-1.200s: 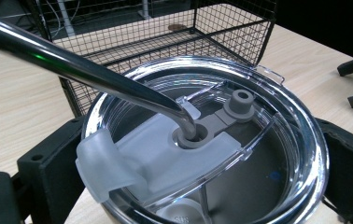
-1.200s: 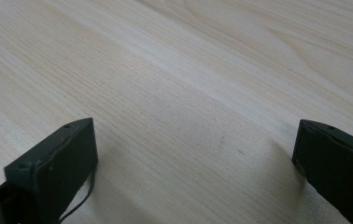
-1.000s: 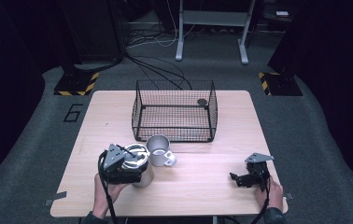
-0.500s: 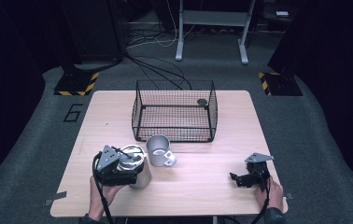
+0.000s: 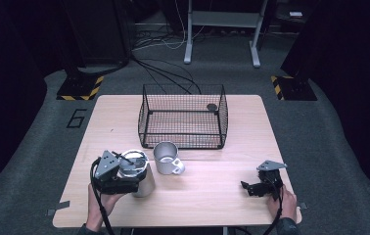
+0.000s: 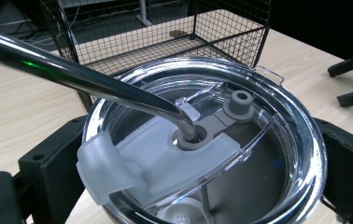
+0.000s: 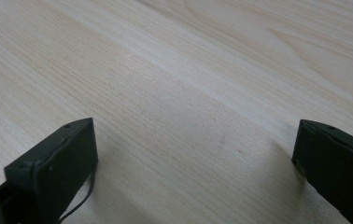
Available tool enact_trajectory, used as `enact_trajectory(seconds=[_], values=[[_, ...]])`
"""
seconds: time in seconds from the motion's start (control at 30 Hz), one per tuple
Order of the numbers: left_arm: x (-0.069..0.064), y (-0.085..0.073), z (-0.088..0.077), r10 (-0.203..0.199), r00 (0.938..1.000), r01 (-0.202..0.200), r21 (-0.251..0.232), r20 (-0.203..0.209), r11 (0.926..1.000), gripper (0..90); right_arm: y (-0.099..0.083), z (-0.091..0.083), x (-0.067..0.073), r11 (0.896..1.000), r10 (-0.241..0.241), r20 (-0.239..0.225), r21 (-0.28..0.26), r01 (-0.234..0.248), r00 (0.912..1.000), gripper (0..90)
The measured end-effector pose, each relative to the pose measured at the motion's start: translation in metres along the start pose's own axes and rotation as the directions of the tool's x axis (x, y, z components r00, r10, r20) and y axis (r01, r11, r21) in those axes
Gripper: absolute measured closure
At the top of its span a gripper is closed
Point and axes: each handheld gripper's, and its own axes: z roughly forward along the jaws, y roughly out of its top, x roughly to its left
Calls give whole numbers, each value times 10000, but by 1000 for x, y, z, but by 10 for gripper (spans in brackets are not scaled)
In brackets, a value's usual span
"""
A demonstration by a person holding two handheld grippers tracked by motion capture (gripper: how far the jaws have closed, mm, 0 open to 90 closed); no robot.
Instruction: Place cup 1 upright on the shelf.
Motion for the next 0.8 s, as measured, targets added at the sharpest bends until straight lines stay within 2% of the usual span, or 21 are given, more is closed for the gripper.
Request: enact_trajectory(seconds=[0.03, 0.07, 0.1, 0.37, 0.57, 0.8], values=[[0, 0, 0, 0, 10000, 0, 0, 0, 10000, 38, 0, 0, 0, 10000, 0, 0, 0, 0, 10000, 0], [-1, 15, -10, 230, 9997, -232, -269, -80, 9994, 38, 0, 0, 0, 10000, 0, 0, 0, 0, 10000, 0], [-1, 18, -11, 267, 9996, -268, -236, -55, 9994, 38, 0, 0, 0, 10000, 8, 0, 5, -8, 10000, 0], [0, 32, -16, 553, 9985, -553, -273, -40, 9981, 38, 0, 0, 0, 10000, 12, 5, -16, -12, 10000, 0], [2, 42, -18, 598, 9981, -605, -443, -158, 9972, 38, 0, 0, 0, 10000, 52, -2, 7, -52, 10000, 0], [3, 54, -18, 685, 9977, -684, -531, -8, 9962, 38, 0, 0, 0, 10000, 5, 3, 0, -5, 10000, 0]])
